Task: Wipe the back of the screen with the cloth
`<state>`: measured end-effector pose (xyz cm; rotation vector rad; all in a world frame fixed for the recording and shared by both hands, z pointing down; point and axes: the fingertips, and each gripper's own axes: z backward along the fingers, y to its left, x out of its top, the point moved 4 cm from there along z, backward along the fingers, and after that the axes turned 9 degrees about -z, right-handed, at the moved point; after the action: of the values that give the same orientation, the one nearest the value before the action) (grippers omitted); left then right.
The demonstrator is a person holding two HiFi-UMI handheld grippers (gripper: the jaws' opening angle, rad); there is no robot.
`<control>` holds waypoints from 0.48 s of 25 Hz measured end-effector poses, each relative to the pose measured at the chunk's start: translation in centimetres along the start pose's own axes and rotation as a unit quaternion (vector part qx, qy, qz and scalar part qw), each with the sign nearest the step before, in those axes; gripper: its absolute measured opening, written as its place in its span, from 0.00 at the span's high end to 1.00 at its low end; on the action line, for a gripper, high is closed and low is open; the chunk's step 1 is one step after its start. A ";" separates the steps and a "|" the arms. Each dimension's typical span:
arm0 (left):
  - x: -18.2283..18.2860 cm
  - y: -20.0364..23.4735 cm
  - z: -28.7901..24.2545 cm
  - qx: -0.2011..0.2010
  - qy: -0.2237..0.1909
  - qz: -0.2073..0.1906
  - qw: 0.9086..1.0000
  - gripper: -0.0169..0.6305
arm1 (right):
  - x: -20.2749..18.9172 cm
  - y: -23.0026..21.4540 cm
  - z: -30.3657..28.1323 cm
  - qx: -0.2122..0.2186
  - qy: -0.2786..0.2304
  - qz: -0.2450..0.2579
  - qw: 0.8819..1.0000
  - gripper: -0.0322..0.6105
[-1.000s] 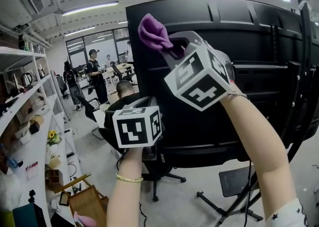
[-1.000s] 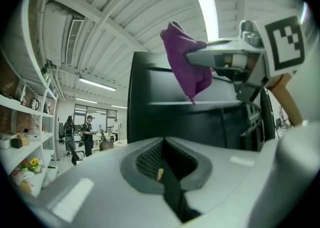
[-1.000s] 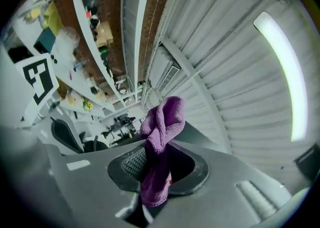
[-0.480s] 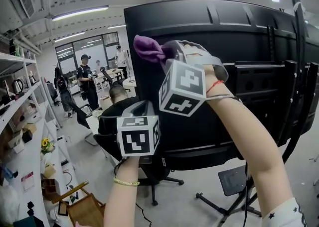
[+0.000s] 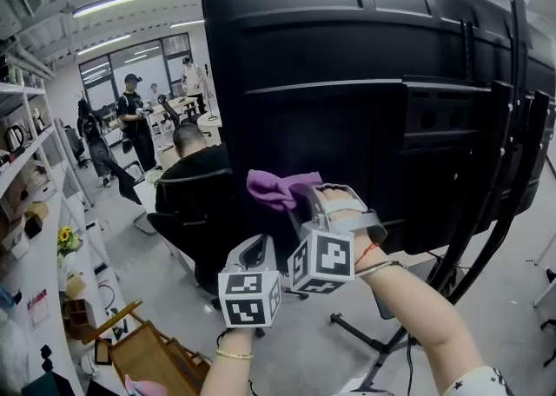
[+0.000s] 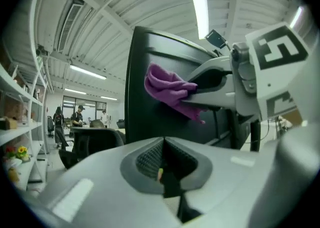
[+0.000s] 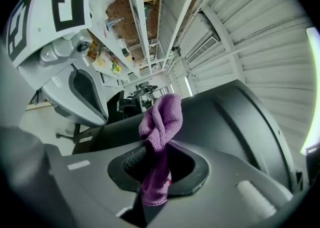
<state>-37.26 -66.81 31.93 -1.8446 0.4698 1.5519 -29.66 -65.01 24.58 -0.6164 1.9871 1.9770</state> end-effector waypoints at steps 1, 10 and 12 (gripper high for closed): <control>-1.5 -0.5 0.0 -0.004 0.010 0.008 1.000 0.96 | -0.8 1.9 0.1 0.014 0.006 -0.009 1.000 0.84; -10.2 -1.2 3.3 0.019 0.038 0.061 0.997 0.96 | -3.7 14.5 3.2 0.078 -0.023 -0.218 0.973 0.84; -12.2 -0.9 4.5 0.022 0.046 0.068 0.996 0.96 | -3.5 16.6 3.4 0.082 -0.037 -0.294 0.951 0.84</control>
<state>-42.66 -64.89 43.60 -1.8903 0.6793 1.5352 -34.88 -61.64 40.68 -0.9426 1.6418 1.4386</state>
